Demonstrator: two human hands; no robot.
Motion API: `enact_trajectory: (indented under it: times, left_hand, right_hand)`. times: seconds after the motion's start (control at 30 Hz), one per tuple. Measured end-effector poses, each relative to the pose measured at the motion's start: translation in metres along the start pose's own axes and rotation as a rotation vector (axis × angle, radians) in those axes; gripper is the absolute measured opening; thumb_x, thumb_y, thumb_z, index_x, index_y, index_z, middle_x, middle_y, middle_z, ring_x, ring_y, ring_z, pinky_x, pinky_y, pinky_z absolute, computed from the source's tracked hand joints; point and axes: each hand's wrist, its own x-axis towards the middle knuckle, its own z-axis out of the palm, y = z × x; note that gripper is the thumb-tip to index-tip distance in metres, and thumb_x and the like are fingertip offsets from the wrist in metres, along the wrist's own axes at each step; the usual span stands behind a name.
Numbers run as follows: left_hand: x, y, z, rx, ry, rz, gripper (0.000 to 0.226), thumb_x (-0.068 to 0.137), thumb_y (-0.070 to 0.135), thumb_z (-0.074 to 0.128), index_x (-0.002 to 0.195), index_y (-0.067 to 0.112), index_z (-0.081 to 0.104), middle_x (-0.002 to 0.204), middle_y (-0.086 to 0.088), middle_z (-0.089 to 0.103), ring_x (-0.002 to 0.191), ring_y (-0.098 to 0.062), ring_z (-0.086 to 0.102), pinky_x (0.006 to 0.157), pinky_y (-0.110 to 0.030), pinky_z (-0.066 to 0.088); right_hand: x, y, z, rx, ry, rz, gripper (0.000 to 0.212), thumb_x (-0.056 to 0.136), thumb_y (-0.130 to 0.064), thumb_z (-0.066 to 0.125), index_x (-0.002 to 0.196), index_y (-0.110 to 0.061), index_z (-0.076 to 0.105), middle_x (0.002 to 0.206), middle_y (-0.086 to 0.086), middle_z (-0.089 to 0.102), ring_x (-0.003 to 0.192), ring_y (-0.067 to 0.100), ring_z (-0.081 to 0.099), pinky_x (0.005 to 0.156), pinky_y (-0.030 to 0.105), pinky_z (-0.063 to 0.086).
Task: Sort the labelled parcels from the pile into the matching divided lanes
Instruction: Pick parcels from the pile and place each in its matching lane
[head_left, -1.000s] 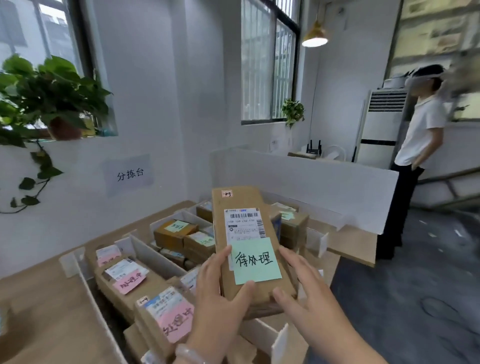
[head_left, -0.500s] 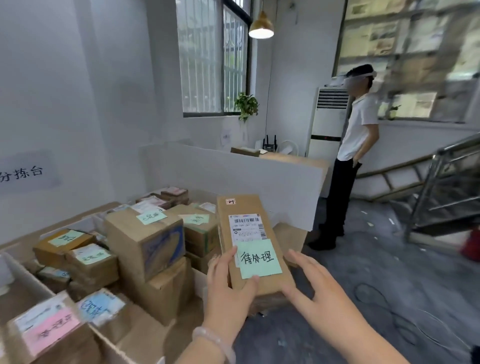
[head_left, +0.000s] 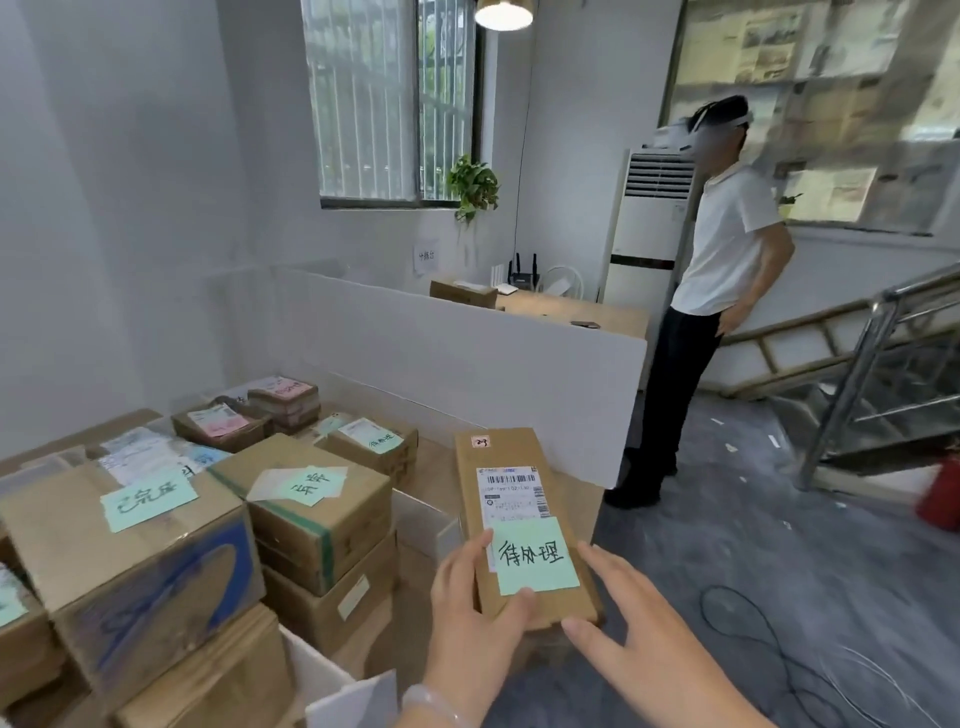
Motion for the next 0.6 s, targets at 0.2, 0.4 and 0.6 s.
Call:
enact_trajectory:
  times: [0.2,0.4,0.6]
  left_hand:
    - [0.100,-0.022,0.008,0.025,0.062,-0.040,0.066,0.061,0.042,0.070,0.121,0.057,0.045,0.132,0.015,0.043,0.124,0.012,0.031,0.108,-0.026,0.033]
    - [0.181,-0.042,0.006,0.034,0.111,-0.096,0.064,0.079,0.022,0.076,0.119,0.057,0.040,0.138,0.004,0.039,0.128,-0.004,0.033,0.110,-0.023,0.029]
    - [0.245,-0.065,-0.002,0.050,0.271,-0.184,0.062,0.079,0.022,0.076,0.123,0.051,0.043,0.138,0.006,0.039,0.125,-0.006,0.035,0.110,-0.025,0.032]
  right_hand:
    - [0.117,0.011,0.006,-0.052,-0.080,-0.027,0.071,0.069,-0.086,0.041,0.131,-0.071,0.008,0.151,-0.035,0.016,0.142,-0.007,0.011,0.118,0.031,0.021]
    - [0.203,0.023,0.029,-0.032,-0.149,-0.027,0.073,0.083,-0.060,0.055,0.141,-0.061,0.010,0.151,-0.032,0.013,0.143,-0.005,0.010,0.115,0.021,0.017]
    - [0.291,0.034,0.051,-0.006,-0.271,-0.089,0.072,0.090,-0.049,0.057,0.141,-0.057,0.008,0.144,-0.036,0.010,0.142,-0.007,0.010,0.111,0.014,0.010]
